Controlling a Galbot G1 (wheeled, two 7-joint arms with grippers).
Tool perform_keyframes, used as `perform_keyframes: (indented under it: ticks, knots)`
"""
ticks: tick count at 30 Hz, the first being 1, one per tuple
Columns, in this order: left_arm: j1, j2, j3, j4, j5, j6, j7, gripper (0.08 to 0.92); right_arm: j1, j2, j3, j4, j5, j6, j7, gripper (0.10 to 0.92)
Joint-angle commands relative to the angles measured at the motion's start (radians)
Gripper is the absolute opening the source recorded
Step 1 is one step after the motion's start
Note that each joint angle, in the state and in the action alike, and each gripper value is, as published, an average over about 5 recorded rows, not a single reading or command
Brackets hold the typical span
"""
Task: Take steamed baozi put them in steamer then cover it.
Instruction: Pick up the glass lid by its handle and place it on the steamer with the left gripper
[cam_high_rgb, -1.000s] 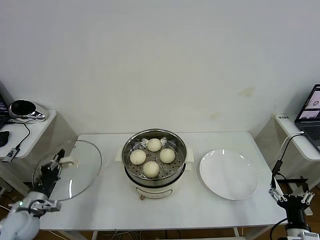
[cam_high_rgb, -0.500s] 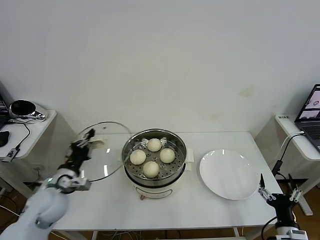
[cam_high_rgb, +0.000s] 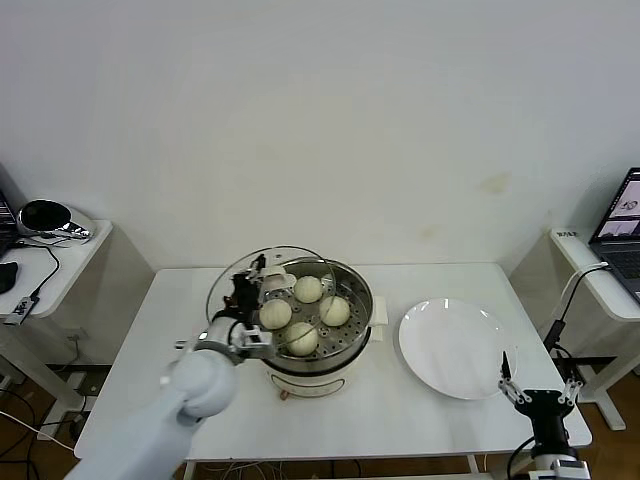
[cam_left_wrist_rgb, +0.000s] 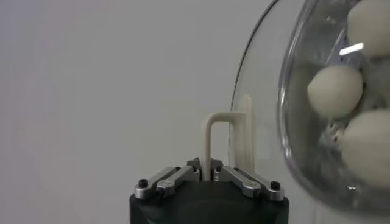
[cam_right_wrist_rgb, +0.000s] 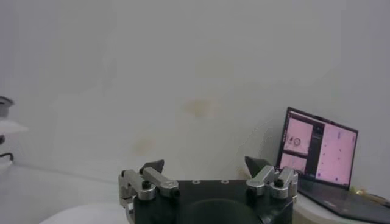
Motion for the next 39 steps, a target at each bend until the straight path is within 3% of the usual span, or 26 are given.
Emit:
perform_keyframes:
  ticks: [1,39]
  knots:
    - [-0.114,-0.156,0.157,0.056,0.202,0.122,0.134,0.149,0.002,0.009,-0.012,-0.003,-0.031,0.002,0.001,0.823]
    - [-0.069,-0.216,0.143,0.146,0.310,0.073,0.111,0.149,-0.003,0.007,-0.031,-0.025,-0.043,0.028,0.001,0.823]
